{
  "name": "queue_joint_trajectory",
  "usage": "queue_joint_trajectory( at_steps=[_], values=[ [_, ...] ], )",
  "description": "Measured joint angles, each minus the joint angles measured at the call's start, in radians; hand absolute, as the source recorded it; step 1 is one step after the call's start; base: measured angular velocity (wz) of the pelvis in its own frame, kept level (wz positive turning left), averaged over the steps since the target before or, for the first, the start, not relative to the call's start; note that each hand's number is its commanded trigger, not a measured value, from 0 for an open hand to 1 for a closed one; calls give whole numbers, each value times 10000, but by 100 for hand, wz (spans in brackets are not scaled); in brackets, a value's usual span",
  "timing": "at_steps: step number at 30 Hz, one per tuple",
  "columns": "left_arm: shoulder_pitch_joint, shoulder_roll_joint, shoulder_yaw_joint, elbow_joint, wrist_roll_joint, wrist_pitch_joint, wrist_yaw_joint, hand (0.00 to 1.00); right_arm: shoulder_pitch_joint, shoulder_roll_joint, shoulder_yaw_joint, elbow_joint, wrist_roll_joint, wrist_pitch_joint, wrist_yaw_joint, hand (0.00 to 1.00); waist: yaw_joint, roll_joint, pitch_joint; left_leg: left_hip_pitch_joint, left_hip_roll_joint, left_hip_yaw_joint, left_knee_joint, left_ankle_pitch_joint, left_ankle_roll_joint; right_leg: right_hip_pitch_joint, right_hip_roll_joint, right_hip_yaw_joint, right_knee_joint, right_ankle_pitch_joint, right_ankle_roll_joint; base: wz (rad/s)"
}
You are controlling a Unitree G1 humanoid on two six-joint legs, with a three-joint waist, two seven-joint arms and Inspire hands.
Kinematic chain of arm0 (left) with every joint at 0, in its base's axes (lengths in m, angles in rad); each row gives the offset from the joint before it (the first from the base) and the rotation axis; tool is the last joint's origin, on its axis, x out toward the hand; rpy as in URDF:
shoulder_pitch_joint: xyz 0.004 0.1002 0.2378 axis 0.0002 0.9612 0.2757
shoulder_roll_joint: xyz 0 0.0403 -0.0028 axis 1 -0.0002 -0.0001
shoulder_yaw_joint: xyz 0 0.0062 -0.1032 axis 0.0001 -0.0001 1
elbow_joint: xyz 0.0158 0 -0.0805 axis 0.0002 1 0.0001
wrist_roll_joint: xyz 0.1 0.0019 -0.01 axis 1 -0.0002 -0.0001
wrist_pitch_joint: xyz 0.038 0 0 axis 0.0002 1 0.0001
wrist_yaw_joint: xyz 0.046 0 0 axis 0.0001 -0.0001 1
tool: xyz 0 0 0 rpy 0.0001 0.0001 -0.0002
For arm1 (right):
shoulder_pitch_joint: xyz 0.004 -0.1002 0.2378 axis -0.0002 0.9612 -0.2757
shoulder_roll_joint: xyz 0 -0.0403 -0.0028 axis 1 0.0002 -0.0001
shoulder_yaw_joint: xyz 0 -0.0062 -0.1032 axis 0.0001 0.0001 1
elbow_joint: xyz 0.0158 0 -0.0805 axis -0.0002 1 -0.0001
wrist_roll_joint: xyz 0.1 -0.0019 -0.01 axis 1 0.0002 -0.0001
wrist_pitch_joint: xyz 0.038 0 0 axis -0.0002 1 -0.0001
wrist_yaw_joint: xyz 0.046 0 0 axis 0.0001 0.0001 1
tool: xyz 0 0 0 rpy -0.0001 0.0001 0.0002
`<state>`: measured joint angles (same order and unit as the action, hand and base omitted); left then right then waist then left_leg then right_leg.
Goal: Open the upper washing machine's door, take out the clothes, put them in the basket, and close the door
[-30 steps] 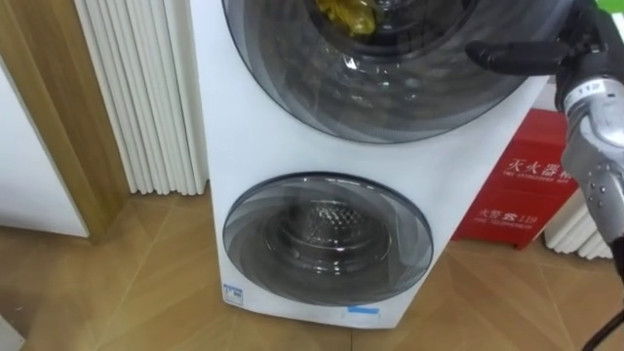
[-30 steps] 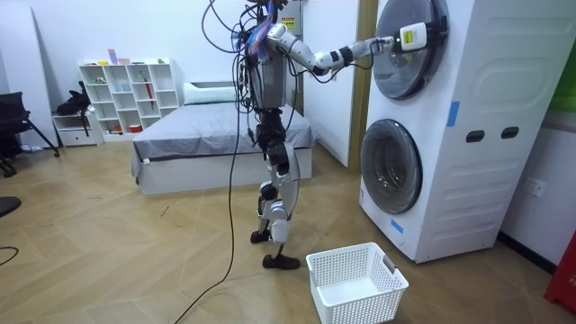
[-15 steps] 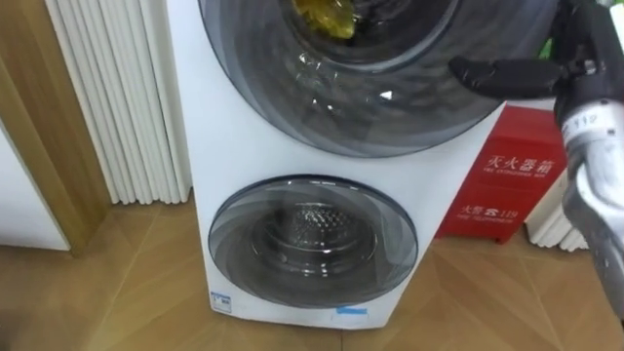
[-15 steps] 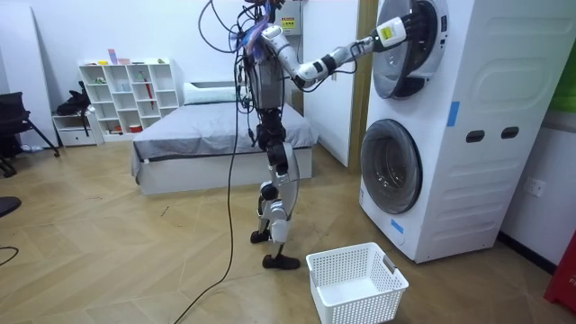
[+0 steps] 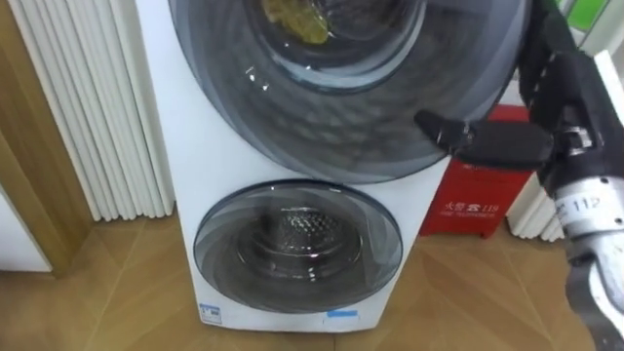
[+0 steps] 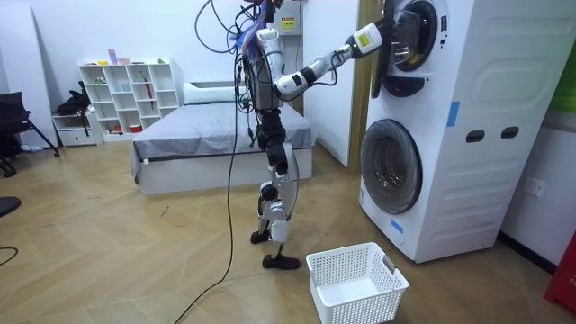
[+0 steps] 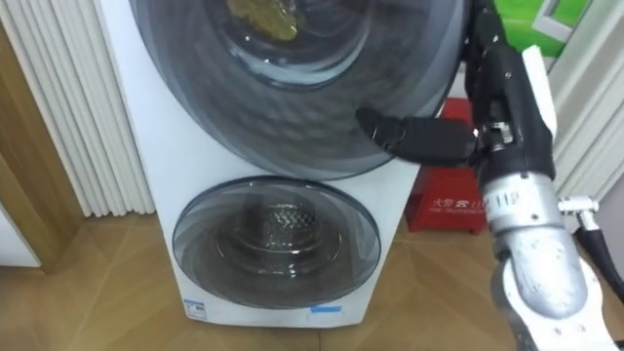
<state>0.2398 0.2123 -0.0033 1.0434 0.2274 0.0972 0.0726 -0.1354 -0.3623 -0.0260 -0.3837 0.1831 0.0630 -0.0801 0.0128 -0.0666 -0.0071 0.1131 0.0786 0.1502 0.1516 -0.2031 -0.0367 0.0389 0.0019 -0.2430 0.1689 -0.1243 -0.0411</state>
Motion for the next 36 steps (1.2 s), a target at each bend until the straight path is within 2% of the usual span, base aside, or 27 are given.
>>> queue_joint_trajectory(
  at_steps=[7,16,21,24,27,36],
  values=[
    [52,2,-2,247,16,-271,2,0,371,27,-39,-930,148,0,795,0,-248,10,-8,10,-4,40,-18,-1,0,-30,13,55,2,-4,1,-2],
    [56,-8,28,369,51,-341,1,0,354,27,-66,-1977,473,6,1335,0,-277,-43,-36,11,-1,47,-30,-1,-1,-55,19,104,34,-50,-4,0],
    [-2,-7,20,368,6,-499,1,0,-164,26,-27,-2315,599,-59,1829,0,-299,-132,-29,12,-4,64,2,0,1,-58,18,224,32,-55,-3,0],
    [-39,12,17,369,7,-611,3,0,-384,27,33,-2443,760,-94,2058,0,-286,-210,-53,13,-3,63,-15,-1,0,-57,23,233,16,-64,2,0],
    [-20,40,15,459,24,-616,20,0,-392,35,55,-2746,816,-207,2333,0,-228,-272,-42,25,-6,71,-35,-1,0,-51,34,236,-1,-64,3,0],
    [-277,25,-28,762,7,-615,21,0,-593,462,527,-2983,2250,-405,3520,0,44,-197,2,15,1,100,-111,-9,-5,-65,46,198,-33,-64,4,0]
  ],
)
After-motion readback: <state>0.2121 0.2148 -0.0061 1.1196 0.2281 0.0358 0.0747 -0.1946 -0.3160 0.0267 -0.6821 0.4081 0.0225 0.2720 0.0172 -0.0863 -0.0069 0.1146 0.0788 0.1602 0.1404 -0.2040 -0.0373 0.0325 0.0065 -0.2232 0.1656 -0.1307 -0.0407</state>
